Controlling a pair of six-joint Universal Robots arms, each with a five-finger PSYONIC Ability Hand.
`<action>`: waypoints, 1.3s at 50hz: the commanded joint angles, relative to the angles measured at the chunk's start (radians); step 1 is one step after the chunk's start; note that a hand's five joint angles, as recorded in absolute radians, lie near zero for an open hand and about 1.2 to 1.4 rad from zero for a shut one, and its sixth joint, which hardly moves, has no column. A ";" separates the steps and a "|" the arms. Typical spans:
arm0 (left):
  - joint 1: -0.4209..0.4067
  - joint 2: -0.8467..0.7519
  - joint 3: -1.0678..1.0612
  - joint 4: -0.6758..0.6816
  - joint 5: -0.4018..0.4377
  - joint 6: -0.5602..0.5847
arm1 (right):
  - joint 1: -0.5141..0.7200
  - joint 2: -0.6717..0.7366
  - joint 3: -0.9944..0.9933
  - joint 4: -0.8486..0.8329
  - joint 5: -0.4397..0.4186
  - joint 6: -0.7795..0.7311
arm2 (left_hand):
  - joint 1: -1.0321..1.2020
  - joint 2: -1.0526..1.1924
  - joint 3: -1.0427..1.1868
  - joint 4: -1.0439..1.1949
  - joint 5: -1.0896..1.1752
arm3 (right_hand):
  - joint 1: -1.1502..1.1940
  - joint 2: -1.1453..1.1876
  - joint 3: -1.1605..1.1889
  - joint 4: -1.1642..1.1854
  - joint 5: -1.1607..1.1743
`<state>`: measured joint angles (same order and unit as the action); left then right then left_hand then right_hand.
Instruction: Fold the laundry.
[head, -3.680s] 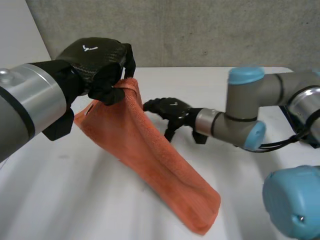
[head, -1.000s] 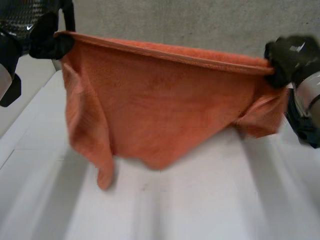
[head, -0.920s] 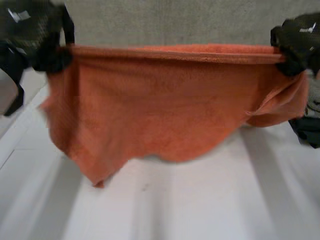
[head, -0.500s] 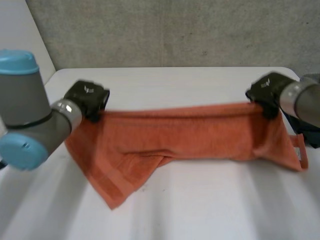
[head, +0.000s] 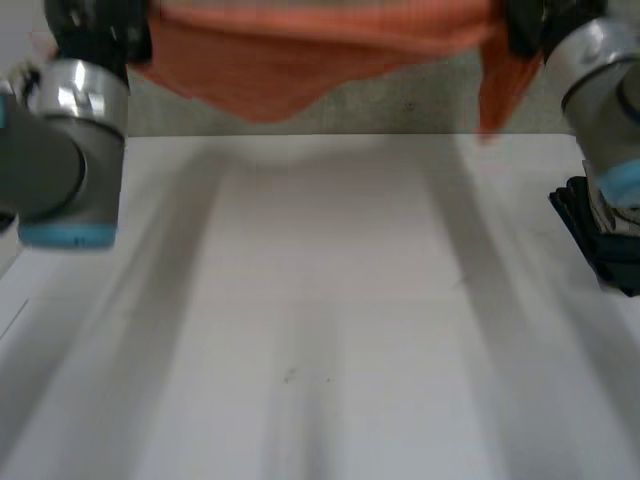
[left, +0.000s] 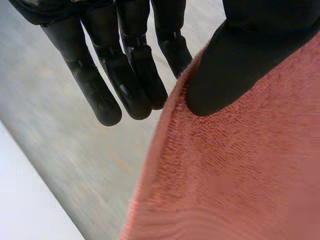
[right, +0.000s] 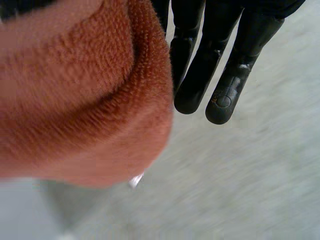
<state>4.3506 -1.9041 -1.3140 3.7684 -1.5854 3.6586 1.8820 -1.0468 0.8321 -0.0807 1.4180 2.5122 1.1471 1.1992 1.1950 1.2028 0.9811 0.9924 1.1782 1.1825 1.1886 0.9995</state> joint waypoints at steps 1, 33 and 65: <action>0.007 -0.021 -0.237 -0.104 0.002 0.001 | -0.003 0.063 0.212 0.183 -0.039 -0.100 | 0.249 0.197 0.201 0.193 0.241 | 0.404 0.218 0.214 0.208 0.222; -0.003 -0.104 -0.395 -0.156 -0.001 -0.006 | -0.195 -0.018 0.716 -0.001 -0.010 0.508 | 0.249 0.197 0.201 0.193 0.241 | -0.453 -0.638 -0.643 -0.649 -0.634; 0.126 -0.150 -0.386 -0.352 0.010 -0.112 | -0.313 -0.045 0.838 0.002 -0.168 0.359 | -0.640 -0.692 -0.688 -0.696 -0.648 | 0.404 0.218 0.214 0.208 0.222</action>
<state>4.4261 -2.0522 -1.6943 3.4690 -1.5755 3.5929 1.5687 -1.0832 1.6655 -0.0723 1.2593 2.8729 0.4916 0.4844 0.4890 0.4775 0.3024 0.9893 1.1786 1.1830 1.1890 0.9914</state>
